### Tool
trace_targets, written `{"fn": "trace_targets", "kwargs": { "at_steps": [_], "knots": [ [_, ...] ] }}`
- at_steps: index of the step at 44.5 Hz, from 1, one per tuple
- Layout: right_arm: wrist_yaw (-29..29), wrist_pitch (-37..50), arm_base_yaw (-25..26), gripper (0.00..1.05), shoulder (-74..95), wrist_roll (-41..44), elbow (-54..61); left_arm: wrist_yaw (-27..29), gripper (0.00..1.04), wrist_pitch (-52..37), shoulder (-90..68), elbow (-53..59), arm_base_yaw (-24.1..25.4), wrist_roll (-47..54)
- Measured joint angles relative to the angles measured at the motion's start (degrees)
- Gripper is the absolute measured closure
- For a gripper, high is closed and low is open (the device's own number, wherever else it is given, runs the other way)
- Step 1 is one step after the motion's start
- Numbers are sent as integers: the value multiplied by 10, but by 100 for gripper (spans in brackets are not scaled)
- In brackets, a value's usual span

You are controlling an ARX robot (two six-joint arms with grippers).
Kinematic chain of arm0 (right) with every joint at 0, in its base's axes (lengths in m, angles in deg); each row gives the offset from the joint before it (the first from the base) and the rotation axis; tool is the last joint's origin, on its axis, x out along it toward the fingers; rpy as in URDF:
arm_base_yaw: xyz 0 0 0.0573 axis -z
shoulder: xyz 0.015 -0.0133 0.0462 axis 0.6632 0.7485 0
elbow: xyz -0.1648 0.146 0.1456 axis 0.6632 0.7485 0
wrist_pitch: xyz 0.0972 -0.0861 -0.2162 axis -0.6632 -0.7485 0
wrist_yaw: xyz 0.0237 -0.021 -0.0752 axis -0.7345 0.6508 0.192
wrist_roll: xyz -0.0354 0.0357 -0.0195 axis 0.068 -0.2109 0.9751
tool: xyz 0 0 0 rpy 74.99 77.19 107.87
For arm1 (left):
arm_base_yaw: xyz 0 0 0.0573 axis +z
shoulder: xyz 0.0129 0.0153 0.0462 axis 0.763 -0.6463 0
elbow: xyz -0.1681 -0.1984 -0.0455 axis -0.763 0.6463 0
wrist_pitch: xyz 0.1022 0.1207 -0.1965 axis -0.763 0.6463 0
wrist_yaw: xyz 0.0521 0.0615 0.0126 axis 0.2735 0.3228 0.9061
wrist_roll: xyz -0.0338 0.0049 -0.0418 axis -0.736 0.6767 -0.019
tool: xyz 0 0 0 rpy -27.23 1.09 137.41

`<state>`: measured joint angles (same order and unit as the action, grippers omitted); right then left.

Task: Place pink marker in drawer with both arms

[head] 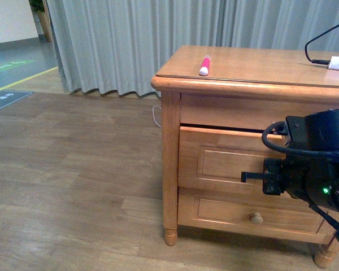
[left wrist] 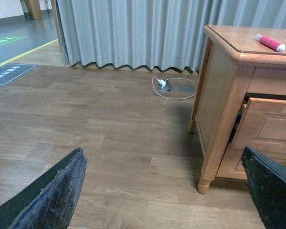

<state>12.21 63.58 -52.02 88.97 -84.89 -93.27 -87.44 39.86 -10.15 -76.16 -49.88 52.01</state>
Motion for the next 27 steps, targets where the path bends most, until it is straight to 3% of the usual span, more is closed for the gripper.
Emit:
{"fn": "trace_targets", "kwargs": {
  "at_steps": [15, 27],
  "knots": [
    [-77, -24, -9, 83, -182, 2, 238, 0, 6, 0, 0, 0, 0, 0],
    [-125, -113, -5, 42, -341, -16, 319, 0, 6, 0, 0, 0, 0, 0]
  ]
}}
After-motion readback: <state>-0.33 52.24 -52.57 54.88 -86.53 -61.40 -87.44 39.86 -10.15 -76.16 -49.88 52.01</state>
